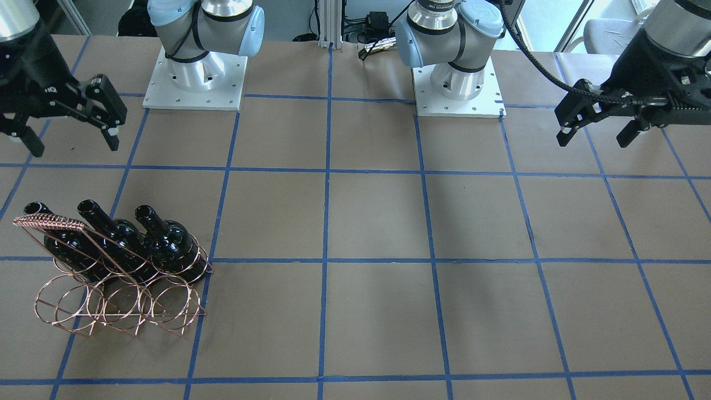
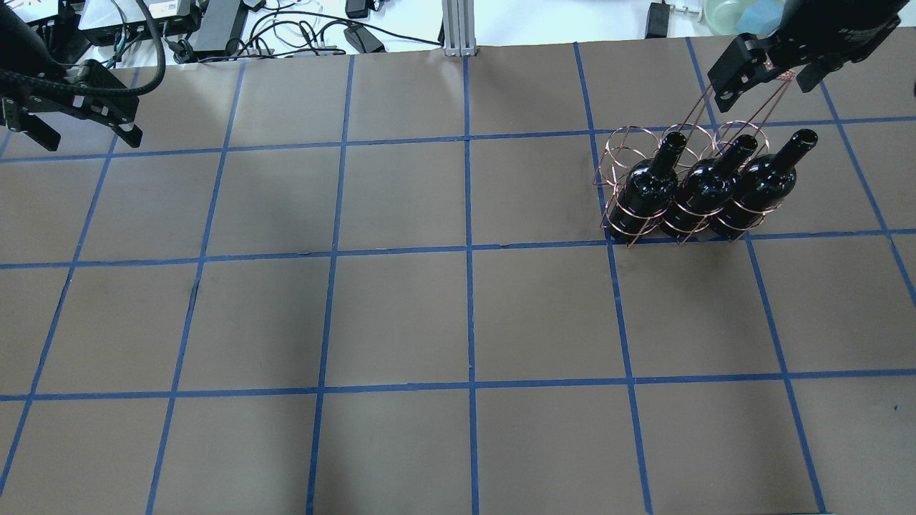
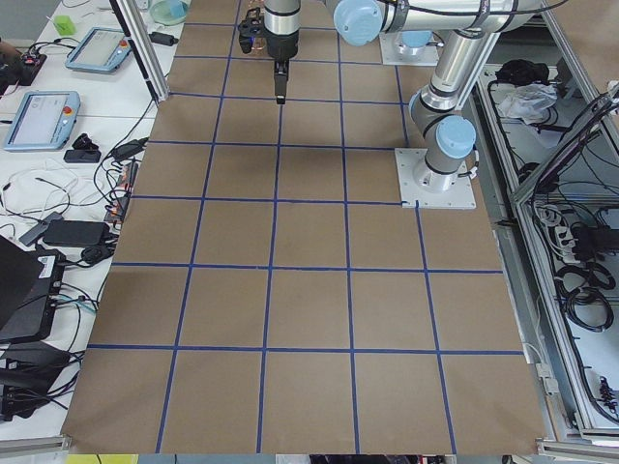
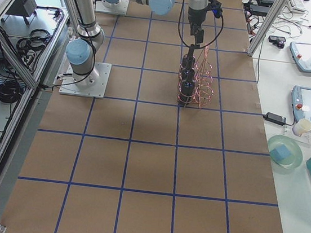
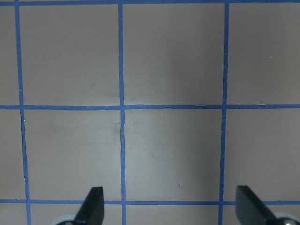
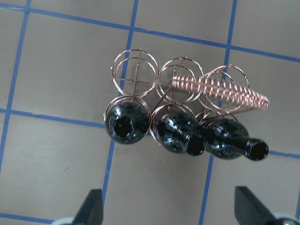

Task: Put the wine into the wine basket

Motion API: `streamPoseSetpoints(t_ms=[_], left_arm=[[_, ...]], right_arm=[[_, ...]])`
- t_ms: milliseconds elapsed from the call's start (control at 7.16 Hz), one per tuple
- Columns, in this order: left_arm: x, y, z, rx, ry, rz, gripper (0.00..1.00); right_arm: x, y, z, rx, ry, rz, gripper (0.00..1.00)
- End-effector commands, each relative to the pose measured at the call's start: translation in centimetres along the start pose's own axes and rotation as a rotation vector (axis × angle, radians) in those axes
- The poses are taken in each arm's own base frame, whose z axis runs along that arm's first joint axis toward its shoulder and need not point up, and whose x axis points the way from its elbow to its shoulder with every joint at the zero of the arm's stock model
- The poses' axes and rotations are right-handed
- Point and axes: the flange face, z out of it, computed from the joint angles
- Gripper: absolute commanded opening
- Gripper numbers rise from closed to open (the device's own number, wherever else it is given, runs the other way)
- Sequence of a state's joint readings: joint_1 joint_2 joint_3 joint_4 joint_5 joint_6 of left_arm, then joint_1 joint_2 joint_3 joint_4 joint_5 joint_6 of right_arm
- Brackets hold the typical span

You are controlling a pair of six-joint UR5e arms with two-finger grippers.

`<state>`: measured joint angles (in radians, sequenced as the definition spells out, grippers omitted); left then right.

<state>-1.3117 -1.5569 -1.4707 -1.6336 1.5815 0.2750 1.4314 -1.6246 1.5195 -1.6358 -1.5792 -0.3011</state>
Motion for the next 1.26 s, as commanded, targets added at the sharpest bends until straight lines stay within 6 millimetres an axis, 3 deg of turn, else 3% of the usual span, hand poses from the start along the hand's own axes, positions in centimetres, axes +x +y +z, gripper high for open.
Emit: streamPoseSetpoints(t_ms=[0,140,279,419,559,1117], left_arm=[[5.6,0.4,-0.2,-0.001,0.0,0.082,1.0],[7.2,0.5,-0.2,0.0,0.012,0.043,1.0],[8.2,0.6,-0.2,-0.001,0.013,0.045,1.0],[8.7,1.0,-0.6,0.006,0.006,0.057,1.0],[8.8,1.2,-0.8,0.011,0.006,0.06,1.0],[9.1,1.2,-0.7,0.008,0.008,0.067,1.0]], right_arm=[[-3.8,2.1,-2.7,-0.02,-0.012,0.008,1.0],[-5.1,2.1,-2.5,-0.026,-0.027,0.065,1.0],[-7.9,2.2,-2.3,-0.033,-0.031,0.1,1.0],[-10.4,2.0,-1.6,-0.046,-0.031,0.058,1.0],[-11.4,2.1,-1.4,-0.048,-0.041,0.058,1.0],[-11.4,2.4,-1.3,-0.059,-0.029,0.212,0.99]])
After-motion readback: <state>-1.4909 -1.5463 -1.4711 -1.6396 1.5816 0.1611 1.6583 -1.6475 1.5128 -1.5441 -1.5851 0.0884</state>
